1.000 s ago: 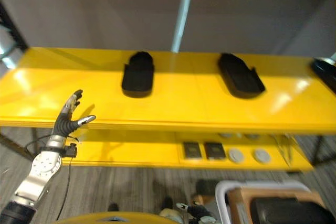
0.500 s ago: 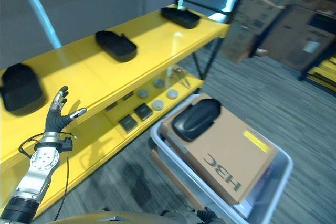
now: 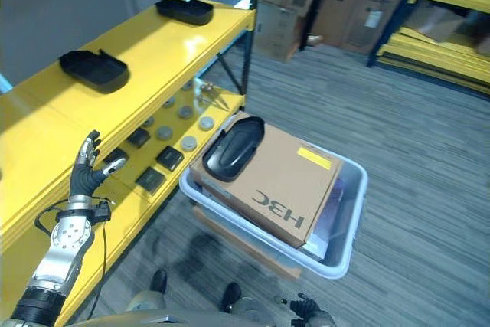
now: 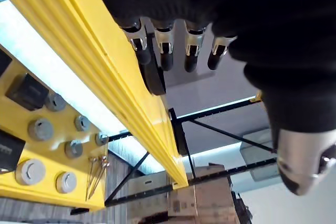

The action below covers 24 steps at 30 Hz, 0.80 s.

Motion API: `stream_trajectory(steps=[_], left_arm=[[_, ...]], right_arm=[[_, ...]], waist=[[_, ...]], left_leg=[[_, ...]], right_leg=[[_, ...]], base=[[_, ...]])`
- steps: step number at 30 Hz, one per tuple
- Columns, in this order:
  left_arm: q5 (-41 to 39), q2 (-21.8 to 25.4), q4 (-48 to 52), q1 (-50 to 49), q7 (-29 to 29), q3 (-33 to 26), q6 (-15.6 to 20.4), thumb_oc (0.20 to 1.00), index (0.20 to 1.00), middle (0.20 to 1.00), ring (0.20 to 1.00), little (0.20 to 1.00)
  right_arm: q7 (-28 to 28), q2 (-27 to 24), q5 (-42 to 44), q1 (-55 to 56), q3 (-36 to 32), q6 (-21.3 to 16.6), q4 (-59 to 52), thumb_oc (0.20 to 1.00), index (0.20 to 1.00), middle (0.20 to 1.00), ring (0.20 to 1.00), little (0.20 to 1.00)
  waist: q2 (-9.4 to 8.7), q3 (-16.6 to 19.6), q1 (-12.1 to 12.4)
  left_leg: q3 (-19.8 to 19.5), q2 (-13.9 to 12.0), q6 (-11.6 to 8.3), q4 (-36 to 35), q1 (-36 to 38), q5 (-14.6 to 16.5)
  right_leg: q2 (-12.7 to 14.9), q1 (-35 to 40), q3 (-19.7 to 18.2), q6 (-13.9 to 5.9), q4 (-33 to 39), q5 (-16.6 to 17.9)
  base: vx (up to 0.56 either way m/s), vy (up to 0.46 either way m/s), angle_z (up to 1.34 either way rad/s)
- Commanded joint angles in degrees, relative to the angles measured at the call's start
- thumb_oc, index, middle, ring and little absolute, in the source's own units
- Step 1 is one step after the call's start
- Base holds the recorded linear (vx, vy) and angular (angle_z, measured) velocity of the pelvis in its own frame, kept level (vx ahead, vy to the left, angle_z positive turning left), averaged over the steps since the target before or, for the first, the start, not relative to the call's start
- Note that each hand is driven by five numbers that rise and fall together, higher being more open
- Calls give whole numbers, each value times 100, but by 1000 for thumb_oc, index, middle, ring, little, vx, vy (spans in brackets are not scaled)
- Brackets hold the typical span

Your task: Move parts from the plastic box to the shelf.

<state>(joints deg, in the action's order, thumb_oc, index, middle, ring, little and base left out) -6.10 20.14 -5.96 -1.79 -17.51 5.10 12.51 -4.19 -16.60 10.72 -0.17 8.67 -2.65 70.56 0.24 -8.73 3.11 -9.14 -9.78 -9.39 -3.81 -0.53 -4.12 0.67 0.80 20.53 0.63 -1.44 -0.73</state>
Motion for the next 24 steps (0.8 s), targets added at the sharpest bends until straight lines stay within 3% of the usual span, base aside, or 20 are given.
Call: stream_trajectory(steps=[1, 2, 3, 4, 6, 9, 12, 13, 14, 19, 21, 22, 24], left_arm=[[16, 254, 3, 59, 206, 178, 76, 1000, 1000, 1000, 1000, 1000], [97, 333, -322, -27, 301, 255, -56, 1000, 1000, 1000, 1000, 1000], [97, 333, -334, -20, 301, 262, -50, 1000, 1000, 1000, 1000, 1000], [33, 300, -940, -248, 531, 276, -227, 1000, 1000, 1000, 1000, 1000], [-61, 246, -1105, -320, 577, 267, -264, 1000, 1000, 1000, 1000, 1000], [-382, -7, -1957, -433, 670, 412, -468, 1000, 1000, 1000, 1000, 1000], [-571, -164, -2624, -456, 783, 599, -573, 1000, 1000, 1000, 1000, 1000], [-572, -166, -2635, -453, 783, 602, -566, 1000, 1000, 1000, 1000, 1000], [-763, -348, -3255, -353, 729, 710, -564, 1000, 1000, 1000, 1000, 1000], [-748, -886, -4747, -172, 598, 1007, -537, 1000, 1000, 1000, 1000, 1000], [-727, -1006, -5108, -52, 358, 970, -519, 1000, 1000, 1000, 1000, 1000], [-410, -1028, -5206, 58, -26, 1005, -461, 1000, 1000, 1000, 1000, 1000], [-263, -1017, -5245, 149, -232, 1086, -393, 1000, 1000, 1000, 1000, 1000]], right_arm=[[-118, 49, -116, -8, -69, -151, -255, 1000, 1000, 1000, 1000, 1000], [-254, 87, 145, -44, -339, -258, -572, 1000, 1000, 1000, 1000, 1000], [-257, 89, 146, -34, -342, -252, -585, 1000, 1000, 1000, 1000, 1000], [-444, 73, 57, -36, -494, -384, -1496, 1000, 1000, 1000, 1000, 1000], [-540, 59, -75, 6, -497, -398, -1866, 1000, 1000, 1000, 1000, 1000], [-872, 79, -403, -111, -453, -484, -2834, 1000, 1000, 1000, 1000, 1000], [-1145, 85, -1098, -70, -136, -580, -4092, 1000, 1000, 1000, 1000, 1000], [-1148, 86, -1107, -55, -137, -567, -4114, 1000, 1000, 1000, 1000, 1000], [-1305, 99, -1187, 103, -87, -734, -4891, 1000, 1000, 1000, 1000, 1000], [-1240, -140, -1571, 503, 267, -976, -6584, 1000, 1000, 1000, 1000, 1000], [-1324, -252, -1650, 375, 364, -973, -6806, 1000, 1000, 1000, 1000, 1000], [-1495, -311, -1706, 187, 486, -972, -6746, 1000, 1000, 1000, 1000, 1000], [-1631, -369, -1725, -196, 576, -929, -6554, 1000, 1000, 1000, 1000, 1000]], waist=[[-11, 182, -131], [13, 212, -239], [8, 209, -212], [65, 219, -335], [72, 237, -351], [101, 108, -457], [102, 19, -532], [104, 21, -535], [56, 12, -642], [-48, 60, -769], [-104, 32, -719], [-168, -53, -588], [-250, -167, -458]], left_leg=[[286, 235, 337, 102, 219, 562], [442, 425, 505, 60, 359, 671], [468, 431, 512, 57, 373, 676], [695, 663, 733, 23, 473, 786], [788, 726, 790, -49, 525, 800], [1138, 794, 929, -86, 566, 816], [1459, 712, 917, -119, 476, 768], [1455, 710, 916, -119, 477, 769], [1467, 674, 894, -119, 446, 735], [1552, 575, 812, -119, 483, 750], [1500, 549, 781, -119, 416, 711], [1407, 509, 741, -119, 281, 646], [1280, 468, 705, -119, 116, 580]], right_leg=[[812, 598, -405, -894, 289, -271], [964, 520, -693, -1003, 271, -178], [972, 515, -720, -1009, 266, -179], [1190, 321, -1042, -1162, 124, -77], [1240, 240, -1133, -1205, 75, -33], [1326, -93, -1277, -1360, -67, 300], [1196, -212, -1205, -1354, 20, 326], [1194, -207, -1200, -1353, 24, 326], [1121, -198, -1181, -1293, 164, 318], [996, -75, -1120, -1211, 593, 364], [944, -97, -1088, -1180, 644, 380], [892, -150, -993, -1153, 644, 355], [848, -229, -881, -1132, 644, 360]], base=[[153, 567, -39], [84, 357, -48], [69, 573, -90], [22, 342, -120], [8, 286, -103], [-79, 189, -48], [-81, 72, -80], [-27, -2, -56], [-3, -36, -11], [39, -59, -2], [-8, -80, -9], [-54, -98, -3], [-100, -100, 16]])
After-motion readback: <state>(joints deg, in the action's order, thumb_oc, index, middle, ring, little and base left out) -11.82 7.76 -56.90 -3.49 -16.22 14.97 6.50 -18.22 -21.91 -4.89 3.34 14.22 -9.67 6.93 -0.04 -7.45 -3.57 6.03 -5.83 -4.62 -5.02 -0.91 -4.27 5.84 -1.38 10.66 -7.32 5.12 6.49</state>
